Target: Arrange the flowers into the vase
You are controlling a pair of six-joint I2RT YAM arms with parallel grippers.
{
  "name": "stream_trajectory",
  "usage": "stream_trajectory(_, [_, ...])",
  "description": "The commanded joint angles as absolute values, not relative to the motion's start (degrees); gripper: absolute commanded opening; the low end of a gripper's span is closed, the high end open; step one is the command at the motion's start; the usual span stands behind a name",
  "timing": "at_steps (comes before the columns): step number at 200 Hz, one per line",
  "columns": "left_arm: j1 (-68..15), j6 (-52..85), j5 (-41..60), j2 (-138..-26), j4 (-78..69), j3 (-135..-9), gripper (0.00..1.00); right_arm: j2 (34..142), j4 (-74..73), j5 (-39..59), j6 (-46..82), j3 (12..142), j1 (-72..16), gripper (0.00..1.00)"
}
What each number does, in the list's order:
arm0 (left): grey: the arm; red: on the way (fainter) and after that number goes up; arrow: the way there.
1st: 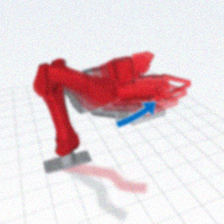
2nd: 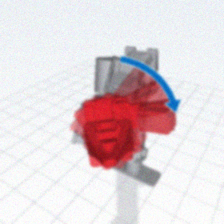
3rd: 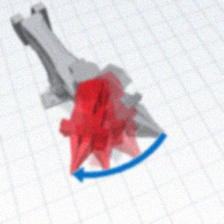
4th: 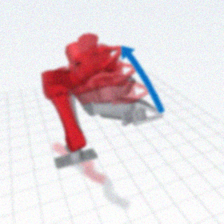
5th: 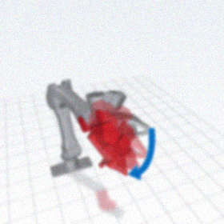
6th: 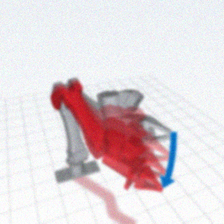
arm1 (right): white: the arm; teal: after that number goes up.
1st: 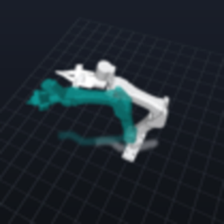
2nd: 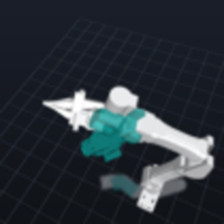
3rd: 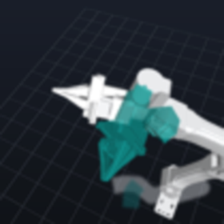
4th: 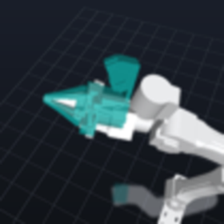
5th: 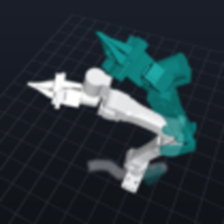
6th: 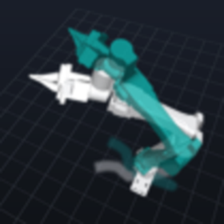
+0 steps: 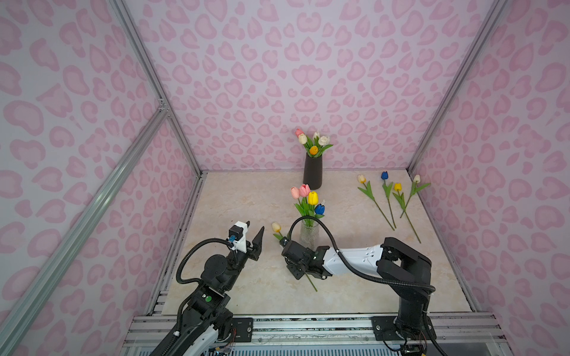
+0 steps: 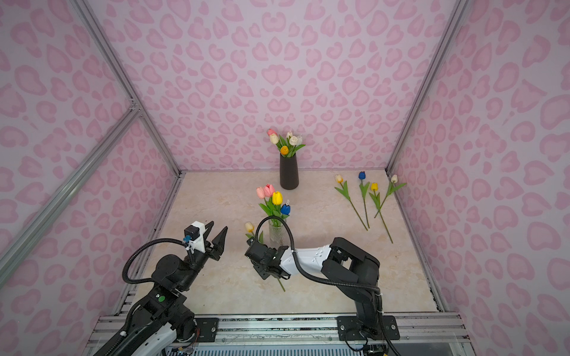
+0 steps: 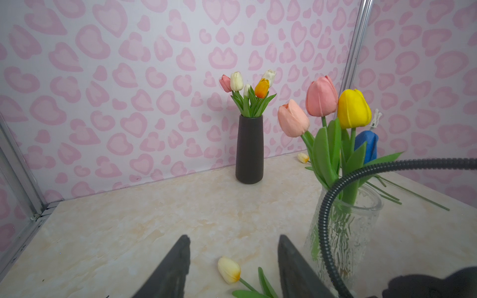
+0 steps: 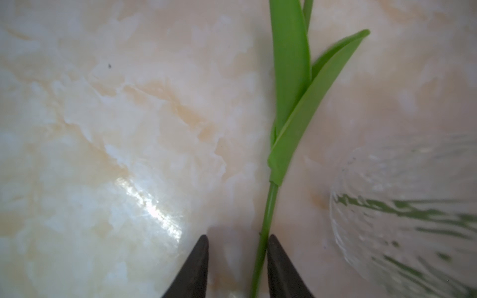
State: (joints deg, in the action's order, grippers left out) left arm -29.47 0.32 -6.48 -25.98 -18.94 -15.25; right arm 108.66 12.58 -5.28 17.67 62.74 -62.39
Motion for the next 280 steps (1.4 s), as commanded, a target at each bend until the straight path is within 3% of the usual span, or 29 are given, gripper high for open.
stream_trajectory(1, [-29.4, 0.2, -6.9, -25.7, -19.7, -15.2, 0.56, 109.9, 16.8, 0.5, 18.7, 61.6, -61.3, 0.23])
stream_trajectory(47, [-29.4, 0.0, -7.4, -25.5, -19.4, -15.4, 0.55, 110.4, 16.6, 7.0, 17.9, 62.1, -59.4, 0.00])
stream_trajectory(140, [-29.4, 1.0, -14.2, -20.1, -20.5, -17.2, 0.52, 94.3, 16.0, 12.3, 7.8, 69.2, -61.4, 0.00])
stream_trajectory(177, [-29.4, 1.2, -15.2, -18.9, -20.7, -17.5, 0.52, 88.9, 13.3, 8.7, 5.2, 69.6, -63.3, 0.00])
stream_trajectory(204, [-29.4, 0.8, -16.2, -17.9, -22.2, -17.8, 0.51, 81.7, 4.0, 6.1, 6.5, 68.6, -60.1, 0.00])
stream_trajectory(244, [-29.4, -0.2, -13.8, -20.1, -22.0, -23.0, 0.50, 79.7, -6.2, 7.3, 5.7, 69.4, -52.9, 0.00])
stream_trajectory(280, [-29.4, -0.9, -9.5, -27.0, -23.5, -26.6, 0.50, 77.1, -27.8, 5.4, 7.0, 61.2, -48.6, 0.00])
